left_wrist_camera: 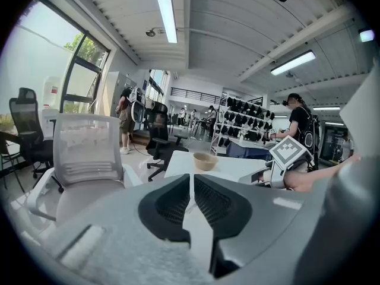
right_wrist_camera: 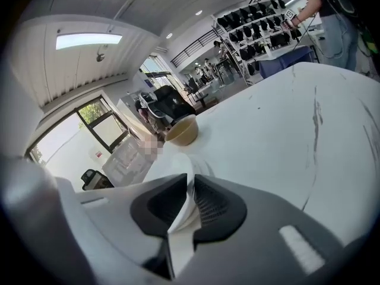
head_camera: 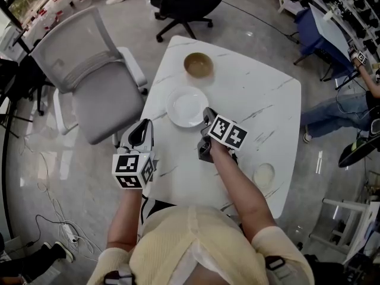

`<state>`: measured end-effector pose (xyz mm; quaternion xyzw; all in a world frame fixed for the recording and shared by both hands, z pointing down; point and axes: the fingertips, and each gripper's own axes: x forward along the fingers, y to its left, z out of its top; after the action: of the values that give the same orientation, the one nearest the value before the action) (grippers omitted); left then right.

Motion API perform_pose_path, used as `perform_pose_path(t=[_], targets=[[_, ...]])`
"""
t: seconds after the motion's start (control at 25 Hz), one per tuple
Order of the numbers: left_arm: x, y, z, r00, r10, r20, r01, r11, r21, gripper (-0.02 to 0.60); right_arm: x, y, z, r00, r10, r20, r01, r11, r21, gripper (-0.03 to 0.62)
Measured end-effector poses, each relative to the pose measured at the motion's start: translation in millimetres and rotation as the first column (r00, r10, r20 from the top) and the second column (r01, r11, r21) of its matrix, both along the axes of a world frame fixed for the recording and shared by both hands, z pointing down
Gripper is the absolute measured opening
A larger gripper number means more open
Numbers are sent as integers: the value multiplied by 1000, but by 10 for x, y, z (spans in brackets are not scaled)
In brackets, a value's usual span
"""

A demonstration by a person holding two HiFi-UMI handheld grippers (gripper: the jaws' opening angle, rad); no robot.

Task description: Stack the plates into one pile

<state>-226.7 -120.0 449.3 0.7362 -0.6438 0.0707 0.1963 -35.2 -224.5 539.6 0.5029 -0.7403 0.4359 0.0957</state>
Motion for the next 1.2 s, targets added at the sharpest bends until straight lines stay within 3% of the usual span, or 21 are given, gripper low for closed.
perform_pose_path(t=[0.52,0.76,1.2], targets=[[15,-50,-17,1000,17,4,-17,1000,9,12,-76,1,-6,963,-138,-232,160,984,80,58],[87,-63,-37,1000,31,6,-31,999,11,12,-148,45,-157,901,-227,-370,302,940,159,71],[234,-33,-140,999,45,14,-45,999,25,11,-59,298,-515,908,-264,-325,342,916,212,46]])
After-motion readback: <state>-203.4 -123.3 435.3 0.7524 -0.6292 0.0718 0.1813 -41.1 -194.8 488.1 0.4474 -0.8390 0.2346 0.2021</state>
